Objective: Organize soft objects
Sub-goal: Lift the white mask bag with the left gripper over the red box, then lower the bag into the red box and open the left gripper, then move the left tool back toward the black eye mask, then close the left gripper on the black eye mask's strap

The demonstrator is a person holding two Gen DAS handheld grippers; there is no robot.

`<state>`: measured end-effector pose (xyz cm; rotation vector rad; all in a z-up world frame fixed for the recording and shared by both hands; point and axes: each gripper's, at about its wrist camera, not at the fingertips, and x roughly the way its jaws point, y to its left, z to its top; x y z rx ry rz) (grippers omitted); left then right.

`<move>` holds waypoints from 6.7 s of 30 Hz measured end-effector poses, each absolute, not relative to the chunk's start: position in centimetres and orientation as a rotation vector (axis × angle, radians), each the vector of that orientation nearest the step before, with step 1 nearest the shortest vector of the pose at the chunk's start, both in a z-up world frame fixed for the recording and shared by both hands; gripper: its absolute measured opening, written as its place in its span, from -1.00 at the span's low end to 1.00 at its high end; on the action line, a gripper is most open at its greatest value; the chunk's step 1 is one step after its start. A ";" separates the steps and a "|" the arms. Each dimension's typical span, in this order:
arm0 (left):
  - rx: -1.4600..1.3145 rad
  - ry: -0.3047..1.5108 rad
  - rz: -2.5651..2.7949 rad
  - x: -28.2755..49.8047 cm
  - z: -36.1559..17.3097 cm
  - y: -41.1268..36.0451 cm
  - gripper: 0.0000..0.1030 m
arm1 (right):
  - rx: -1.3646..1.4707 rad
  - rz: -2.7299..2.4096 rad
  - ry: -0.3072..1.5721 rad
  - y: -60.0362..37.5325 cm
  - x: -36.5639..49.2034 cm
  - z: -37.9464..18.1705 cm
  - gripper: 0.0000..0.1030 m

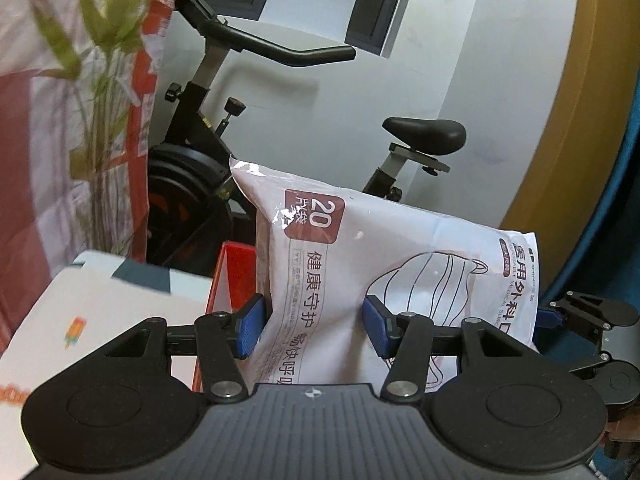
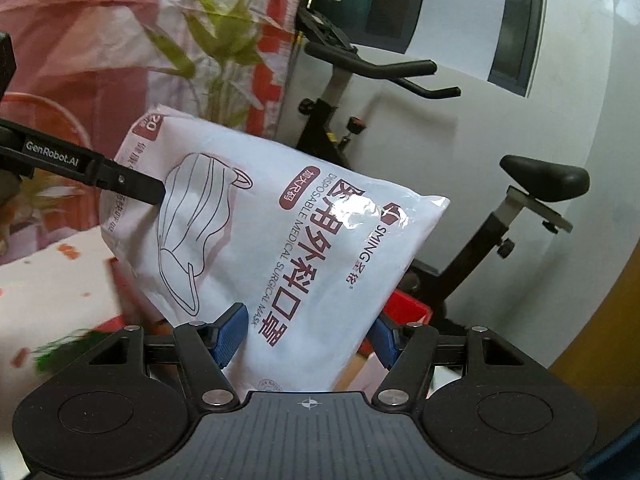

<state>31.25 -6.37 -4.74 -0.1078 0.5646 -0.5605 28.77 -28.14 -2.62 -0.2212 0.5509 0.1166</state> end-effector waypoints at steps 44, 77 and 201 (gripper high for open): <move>0.100 0.762 -0.410 44.3 -9.0 -11.6 -0.28 | -0.144 -0.026 0.782 -33.1 41.2 -8.5 0.21; 0.143 0.580 -0.196 24.1 -6.0 -1.4 1.00 | 0.109 -0.092 0.647 -26.1 23.2 -7.3 0.99; -0.063 0.783 -0.444 21.6 -15.7 -3.7 -0.16 | 0.205 0.020 0.778 -25.5 19.9 -17.7 0.45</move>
